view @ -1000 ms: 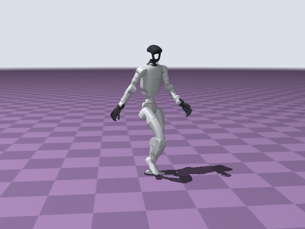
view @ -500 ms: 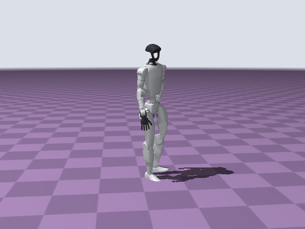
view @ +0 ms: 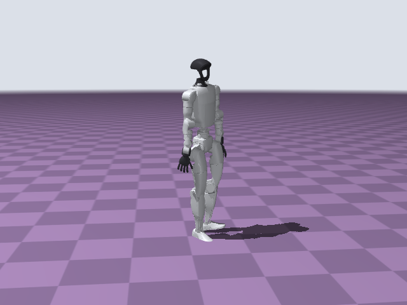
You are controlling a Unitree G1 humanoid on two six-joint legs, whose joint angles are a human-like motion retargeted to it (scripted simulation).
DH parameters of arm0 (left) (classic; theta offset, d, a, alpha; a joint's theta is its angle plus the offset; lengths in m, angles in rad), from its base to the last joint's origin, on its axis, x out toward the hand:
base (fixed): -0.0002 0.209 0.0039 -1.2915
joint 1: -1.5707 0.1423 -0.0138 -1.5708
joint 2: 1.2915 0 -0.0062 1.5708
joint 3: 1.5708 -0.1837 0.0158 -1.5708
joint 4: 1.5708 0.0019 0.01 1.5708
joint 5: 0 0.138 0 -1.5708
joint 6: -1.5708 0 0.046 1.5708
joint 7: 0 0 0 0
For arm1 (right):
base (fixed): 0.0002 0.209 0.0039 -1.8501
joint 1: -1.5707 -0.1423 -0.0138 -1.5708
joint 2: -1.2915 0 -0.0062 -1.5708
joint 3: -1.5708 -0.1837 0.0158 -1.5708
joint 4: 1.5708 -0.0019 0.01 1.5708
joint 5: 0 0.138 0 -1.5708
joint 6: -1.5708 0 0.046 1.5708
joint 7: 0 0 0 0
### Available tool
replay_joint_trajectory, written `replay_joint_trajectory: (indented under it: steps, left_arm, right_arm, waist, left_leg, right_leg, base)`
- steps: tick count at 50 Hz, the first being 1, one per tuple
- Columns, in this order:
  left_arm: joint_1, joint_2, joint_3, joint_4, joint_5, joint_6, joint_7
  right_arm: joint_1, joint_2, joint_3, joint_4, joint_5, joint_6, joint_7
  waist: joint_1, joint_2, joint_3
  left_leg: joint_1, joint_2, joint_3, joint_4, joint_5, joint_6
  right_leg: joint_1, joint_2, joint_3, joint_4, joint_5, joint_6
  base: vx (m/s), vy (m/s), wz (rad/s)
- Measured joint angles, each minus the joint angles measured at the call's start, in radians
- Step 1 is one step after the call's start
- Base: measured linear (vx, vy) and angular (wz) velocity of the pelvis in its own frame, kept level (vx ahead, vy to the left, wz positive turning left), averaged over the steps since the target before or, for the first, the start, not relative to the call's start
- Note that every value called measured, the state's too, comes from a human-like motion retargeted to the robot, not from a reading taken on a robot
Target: Upper body actions
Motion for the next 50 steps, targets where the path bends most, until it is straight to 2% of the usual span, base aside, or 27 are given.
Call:
replay_joint_trajectory:
  steps: [8,15,17,20,23,25,27,30,33,35,37,40,43,45,50]
  left_arm:
    - [0.021,0.036,0.095,0.061,-0.006,0.036,-0.032]
    - [-0.002,0.017,0.12,0.077,-0.048,0.046,-0.032]
    - [-0.008,0.005,0.124,0.074,-0.063,0.041,-0.039]
    - [-0.007,-0.008,0.12,0.073,-0.07,0.039,-0.044]
    - [0.011,-0.008,0.1,0.073,-0.061,0.043,-0.054]
    - [0.026,-0.004,0.087,0.079,-0.053,0.049,-0.051]
    - [0.038,0.001,0.089,0.089,-0.044,0.057,-0.04]
    - [0.06,0.007,0.104,0.103,-0.035,0.065,-0.029]
    - [0.088,0.01,0.126,0.115,-0.037,0.065,-0.028]
    - [0.108,0.009,0.145,0.128,-0.042,0.065,-0.028]
    - [0.128,0.0,0.17,0.144,-0.049,0.066,-0.028]
    - [0.166,-0.023,0.215,0.15,-0.06,0.089,-0.04]
    - [0.183,-0.032,0.248,0.15,-0.065,0.092,-0.04]
    - [0.174,-0.029,0.251,0.15,-0.066,0.077,-0.041]
    - [0.111,-0.015,0.222,0.107,-0.051,0.061,-0.016]
  right_arm:
    - [-0.049,0.007,0.067,-0.064,0.012,-0.058,0.036]
    - [-0.028,-0.044,0.077,-0.034,-0.038,-0.087,0.006]
    - [-0.01,-0.061,0.062,-0.022,-0.068,-0.075,0.003]
    - [0.023,-0.081,0.039,0.002,-0.11,-0.052,-0.006]
    - [0.056,-0.091,0.013,0.032,-0.143,-0.013,-0.02]
    - [0.076,-0.093,0.0,0.05,-0.153,0.015,-0.025]
    - [0.09,-0.094,-0.001,0.064,-0.148,0.034,-0.022]
    - [0.095,-0.094,0.003,0.075,-0.133,0.05,-0.012]
    - [0.08,-0.089,0.009,0.063,-0.133,0.053,-0.008]
    - [0.064,-0.085,0.011,0.039,-0.142,0.044,-0.009]
    - [0.051,-0.084,0.014,0.0,-0.155,0.022,-0.002]
    - [0.033,-0.077,0.043,-0.058,-0.156,-0.014,0.02]
    - [0.015,-0.051,0.053,-0.101,-0.111,-0.049,0.018]
    - [0.006,-0.035,0.061,-0.114,-0.068,-0.084,0.033]
    - [0.015,-0.016,0.06,-0.138,-0.028,-0.117,0.092]
  waist:
    - [0.037,0.003,0.036]
    - [0.143,0.001,0.113]
    - [0.173,-0.003,0.129]
    - [0.215,-0.004,0.135]
    - [0.219,0.006,0.121]
    - [0.211,0.011,0.107]
    - [0.206,0.01,0.092]
    - [0.217,0.001,0.074]
    - [0.247,-0.002,0.065]
    - [0.27,0.021,0.063]
    - [0.291,0.034,0.059]
    - [0.312,0.026,0.045]
    - [0.297,0.01,0.029]
    - [0.288,0.0,0.016]
    - [0.328,-0.021,0.036]
  left_leg:
    - [-0.012,0.027,0.023,0.04,-0.009,-0.005]
    - [-0.086,0.004,-0.105,0.082,0.036,0.017]
    - [-0.101,-0.003,-0.078,0.081,0.031,0.025]
    - [-0.089,0.024,0.114,0.059,0.004,0.003]
    - [-0.045,0.055,0.359,0.028,0.007,-0.066]
    - [-0.017,0.068,0.517,0.017,0.034,-0.092]
    - [0.002,0.077,0.626,0.02,0.076,-0.103]
    - [0.02,0.083,0.695,0.036,0.134,-0.089]
    - [0.029,0.084,0.675,0.024,0.189,-0.077]
    - [0.03,0.094,0.626,-0.019,0.261,-0.131]
    - [0.038,0.07,0.579,-0.068,0.243,-0.156]
    - [0.04,0.024,0.622,-0.119,0.235,-0.132]
    - [0.012,0.011,0.502,-0.093,0.191,-0.124]
    - [-0.008,0.011,0.477,-0.068,0.164,-0.115]
    - [-0.009,-0.016,0.397,-0.045,0.116,-0.093]
  right_leg:
    - [0.005,0.006,-0.02,-0.011,0.023,-0.009]
    - [0.056,-0.024,-0.139,-0.036,0.002,-0.025]
    - [0.067,-0.047,-0.2,-0.041,-0.012,-0.025]
    - [0.075,-0.077,-0.298,-0.05,-0.033,-0.02]
    - [0.088,-0.093,-0.413,-0.059,-0.059,-0.011]
    - [0.103,-0.105,-0.502,-0.064,-0.076,0.001]
    - [0.118,-0.118,-0.599,-0.067,-0.09,0.019]
    - [0.138,-0.14,-0.709,-0.066,-0.104,0.044]
    - [0.157,-0.146,-0.777,-0.058,-0.113,0.064]
    - [0.175,-0.121,-0.806,-0.051,-0.12,0.076]
    - [0.19,-0.11,-0.819,-0.047,-0.12,0.085]
    - [0.195,-0.123,-0.811,-0.044,-0.111,0.094]
    - [0.203,-0.141,-0.842,-0.041,-0.103,0.112]
    - [0.207,-0.15,-0.869,-0.042,-0.093,0.123]
    - [0.254,-0.177,-0.901,-0.014,-0.032,0.116]
  base:
    - [-0.03,0.0,-0.11]
    - [-0.21,0.08,1.01]
    - [-0.41,0.08,2.01]
    - [-0.41,0.11,2.31]
    - [-0.34,0.15,2.74]
    - [-0.31,0.17,2.75]
    - [-0.32,0.19,2.4]
    - [-0.28,0.2,1.79]
    - [-0.22,0.21,1.08]
    - [-0.17,0.23,0.6]
    - [-0.13,0.29,0.25]
    - [-0.09,0.32,-0.05]
    - [-0.13,0.23,0.44]
    - [-0.14,0.26,0.67]
    - [-0.15,0.24,0.71]
